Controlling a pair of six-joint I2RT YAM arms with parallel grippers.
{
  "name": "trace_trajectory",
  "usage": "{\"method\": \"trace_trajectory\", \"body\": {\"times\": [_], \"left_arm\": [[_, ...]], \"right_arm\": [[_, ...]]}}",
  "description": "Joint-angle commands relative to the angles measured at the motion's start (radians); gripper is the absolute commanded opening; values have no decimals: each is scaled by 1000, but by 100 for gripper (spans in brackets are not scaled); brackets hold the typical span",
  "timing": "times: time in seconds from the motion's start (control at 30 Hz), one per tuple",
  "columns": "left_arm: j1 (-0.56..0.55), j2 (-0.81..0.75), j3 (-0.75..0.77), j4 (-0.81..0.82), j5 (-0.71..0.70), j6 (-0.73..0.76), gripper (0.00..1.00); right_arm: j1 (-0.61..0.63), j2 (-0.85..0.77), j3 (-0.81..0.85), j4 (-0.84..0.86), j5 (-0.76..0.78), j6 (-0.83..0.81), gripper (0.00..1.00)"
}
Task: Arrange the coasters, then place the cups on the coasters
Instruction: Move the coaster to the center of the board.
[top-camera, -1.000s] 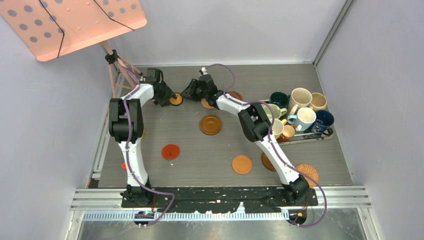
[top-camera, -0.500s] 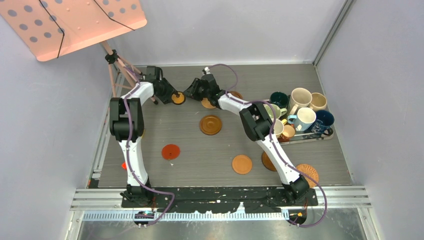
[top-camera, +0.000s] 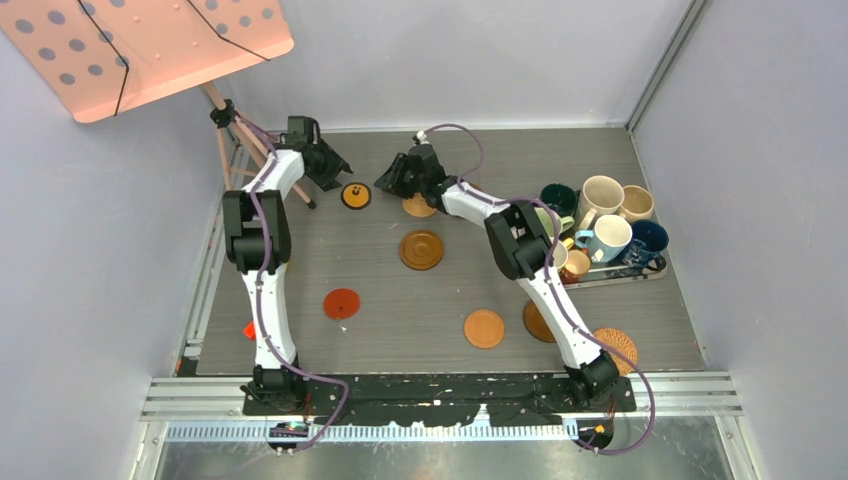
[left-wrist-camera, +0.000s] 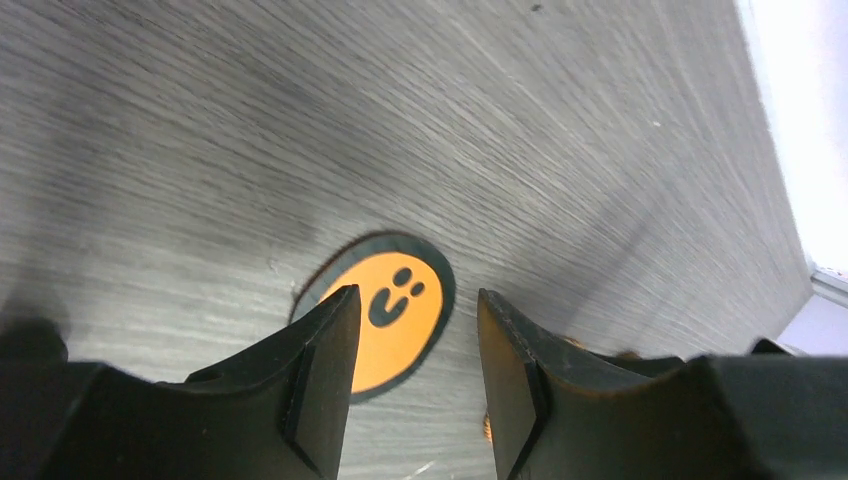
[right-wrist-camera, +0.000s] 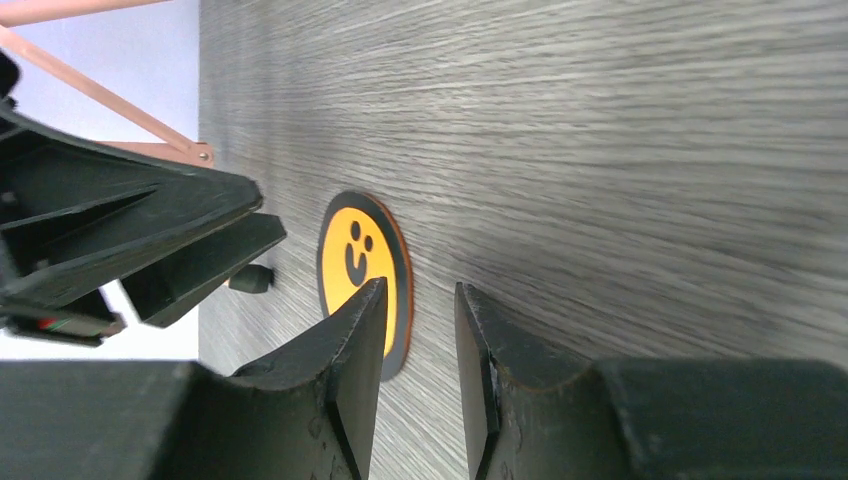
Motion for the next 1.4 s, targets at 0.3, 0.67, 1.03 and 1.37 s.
{"method": "trace_trajectory", "body": {"times": [0.3,0.67,1.03,1.37], "left_arm": [[4,52,19,-30,-8,-43,49],[-60,26,-30,-27,-6,-82,50],[-166,-3,-79,-2,3,-112,50],[-82,-42,-24,13,-14,-77,49]], "right_arm": [[-55,-335,-278,82,33,-84,39],[-102,-576,-505,185,32,-108,39],[-119,-665,-613,222,27,-104,39],[-130,-684,-633,233,17,-97,39]]}}
